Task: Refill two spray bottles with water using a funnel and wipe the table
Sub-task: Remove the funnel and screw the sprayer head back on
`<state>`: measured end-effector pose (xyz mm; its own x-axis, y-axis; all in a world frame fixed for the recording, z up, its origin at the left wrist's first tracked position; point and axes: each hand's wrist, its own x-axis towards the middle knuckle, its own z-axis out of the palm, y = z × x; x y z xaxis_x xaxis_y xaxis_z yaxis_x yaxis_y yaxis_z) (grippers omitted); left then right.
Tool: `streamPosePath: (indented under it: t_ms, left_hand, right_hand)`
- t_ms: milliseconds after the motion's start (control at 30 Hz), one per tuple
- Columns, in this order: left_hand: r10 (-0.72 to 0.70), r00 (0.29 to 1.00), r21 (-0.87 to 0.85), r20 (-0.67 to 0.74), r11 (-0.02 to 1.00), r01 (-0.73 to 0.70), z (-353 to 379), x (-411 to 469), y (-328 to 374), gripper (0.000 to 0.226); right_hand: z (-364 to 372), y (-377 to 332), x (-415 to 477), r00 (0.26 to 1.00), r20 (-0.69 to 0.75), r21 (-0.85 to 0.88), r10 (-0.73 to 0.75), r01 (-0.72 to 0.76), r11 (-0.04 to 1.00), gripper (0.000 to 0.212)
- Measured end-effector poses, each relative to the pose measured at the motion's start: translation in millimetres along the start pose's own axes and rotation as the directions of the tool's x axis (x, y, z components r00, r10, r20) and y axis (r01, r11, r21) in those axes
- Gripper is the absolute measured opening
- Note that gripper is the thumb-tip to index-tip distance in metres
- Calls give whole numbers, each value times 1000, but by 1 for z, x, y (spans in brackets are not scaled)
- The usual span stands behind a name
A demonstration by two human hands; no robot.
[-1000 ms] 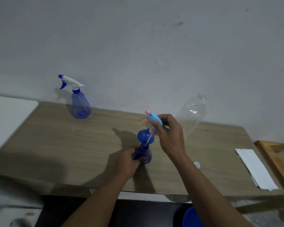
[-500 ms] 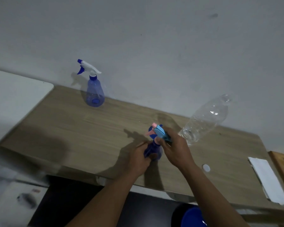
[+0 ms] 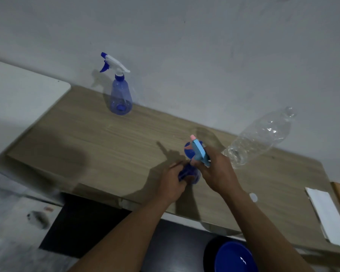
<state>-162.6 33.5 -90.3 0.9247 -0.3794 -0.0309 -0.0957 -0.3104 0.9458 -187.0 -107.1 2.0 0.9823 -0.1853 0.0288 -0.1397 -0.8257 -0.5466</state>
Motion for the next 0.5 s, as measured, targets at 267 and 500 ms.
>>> streamPosePath:
  t_ms: [267, 500]
  left_hand:
    - [29, 999, 20, 37, 999, -30, -3, -1, 0, 43]
    - [54, 999, -22, -10, 998, -54, -2, 0, -1, 36]
  right_hand:
    - [31, 9, -18, 959, -270, 107, -89, 122, 987, 8]
    - [40, 16, -11, 967, -227, 358, 113, -24, 933, 26]
